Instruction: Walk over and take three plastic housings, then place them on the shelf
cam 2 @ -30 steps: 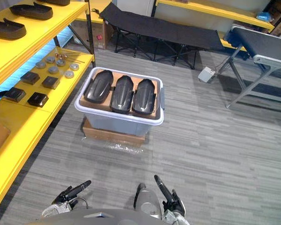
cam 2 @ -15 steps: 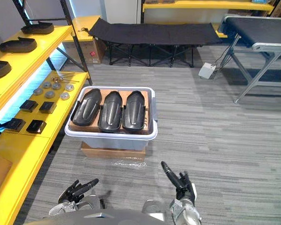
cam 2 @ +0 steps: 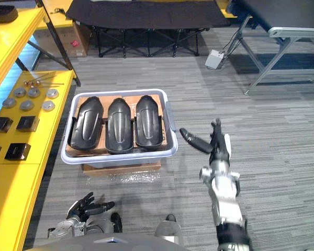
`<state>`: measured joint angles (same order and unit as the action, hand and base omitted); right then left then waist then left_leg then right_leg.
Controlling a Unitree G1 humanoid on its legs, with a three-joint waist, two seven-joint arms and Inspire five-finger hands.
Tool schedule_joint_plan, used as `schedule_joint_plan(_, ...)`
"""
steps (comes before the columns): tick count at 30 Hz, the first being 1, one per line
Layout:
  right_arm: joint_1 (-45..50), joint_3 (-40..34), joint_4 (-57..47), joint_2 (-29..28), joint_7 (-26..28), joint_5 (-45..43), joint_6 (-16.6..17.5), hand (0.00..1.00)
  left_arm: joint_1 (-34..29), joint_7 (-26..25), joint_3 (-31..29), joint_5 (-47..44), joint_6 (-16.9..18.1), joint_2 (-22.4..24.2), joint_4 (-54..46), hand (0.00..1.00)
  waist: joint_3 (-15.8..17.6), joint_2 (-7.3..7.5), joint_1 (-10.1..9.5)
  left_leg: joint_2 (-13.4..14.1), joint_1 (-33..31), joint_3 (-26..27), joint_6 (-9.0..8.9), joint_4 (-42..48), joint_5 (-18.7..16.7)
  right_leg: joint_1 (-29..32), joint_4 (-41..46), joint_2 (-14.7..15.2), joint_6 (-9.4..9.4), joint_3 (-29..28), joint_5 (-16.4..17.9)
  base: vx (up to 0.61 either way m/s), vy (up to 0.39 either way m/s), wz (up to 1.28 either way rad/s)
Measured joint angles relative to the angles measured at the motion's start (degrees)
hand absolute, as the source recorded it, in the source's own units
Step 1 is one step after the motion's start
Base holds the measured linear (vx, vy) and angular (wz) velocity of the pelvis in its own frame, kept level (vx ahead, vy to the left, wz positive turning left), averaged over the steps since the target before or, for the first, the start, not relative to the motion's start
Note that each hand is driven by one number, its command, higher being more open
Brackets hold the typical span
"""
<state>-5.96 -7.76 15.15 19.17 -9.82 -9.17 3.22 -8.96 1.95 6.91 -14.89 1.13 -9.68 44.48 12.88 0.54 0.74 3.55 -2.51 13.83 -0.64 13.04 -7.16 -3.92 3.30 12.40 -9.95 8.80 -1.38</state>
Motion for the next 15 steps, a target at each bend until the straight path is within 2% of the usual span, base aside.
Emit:
schedule_joint_plan(2, -6.59, 0.04, 3.84, 3.09, -1.17, -0.1, -2.55, 1.0, 0.2, 0.16, 0.83, 0.07, 0.24, 0.03, -2.15, 1.0, 1.51, -0.31, -0.83, 0.04, -2.07, -1.22, 0.51, 1.54, -0.58, 0.51, -0.48, -0.11, 0.4, 1.36, -0.72, -0.09, 0.034, 0.26)
schedule_joint_plan(7, -24.78, 1.03, 16.24, 10.74, -3.26, -0.43, -8.37, 1.0, 2.82, 1.35, 4.11, 0.17, 0.31, -1.12, -8.1, 1.0, 8.54, -2.18, -3.91, -0.29, -9.66, -5.31, 1.35, 7.53, -1.42, 3.1, -0.36, -0.01, 0.57, 5.41, -1.09, -0.16, 0.026, 0.33)
schedule_joint_plan(9, -28.97, 2.95, 20.07, 12.15, -3.23, -0.6, -9.31, 1.0, 3.0, 1.41, 5.09, 0.17, 0.42, -1.52, -9.47, 1.0, 9.65, -2.86, -4.31, -0.44, -11.28, -6.27, 1.39, 8.8, -1.45, 3.45, -0.33, -0.02, 0.57, 6.29, -1.09, -0.13, 0.006, 0.28)
schedule_joint_plan(11, -34.03, 5.69, 24.16, 14.45, -3.09, -0.97, -10.32, 1.0, 3.9, 1.41, 6.56, 0.12, 0.74, -1.87, -10.79, 1.0, 11.29, -3.86, -5.69, -0.59, -13.44, -7.07, 1.48, 10.15, -1.4, 4.57, -0.29, 0.01, 0.57, 6.92, -1.08, -0.15, 0.011, 0.18)
schedule_joint_plan(15, -40.85, 8.72, 29.9, 16.44, -2.8, -2.57, -11.21, 1.0, 4.77, 1.38, 7.95, -0.45, 1.34, -2.66, -12.21, 1.0, 14.11, -4.78, -6.34, -0.82, -15.59, -8.17, 1.8, 11.83, -1.28, 5.18, -0.09, 0.05, 0.61, 8.33, -1.02, -0.1, 0.012, 0.15)
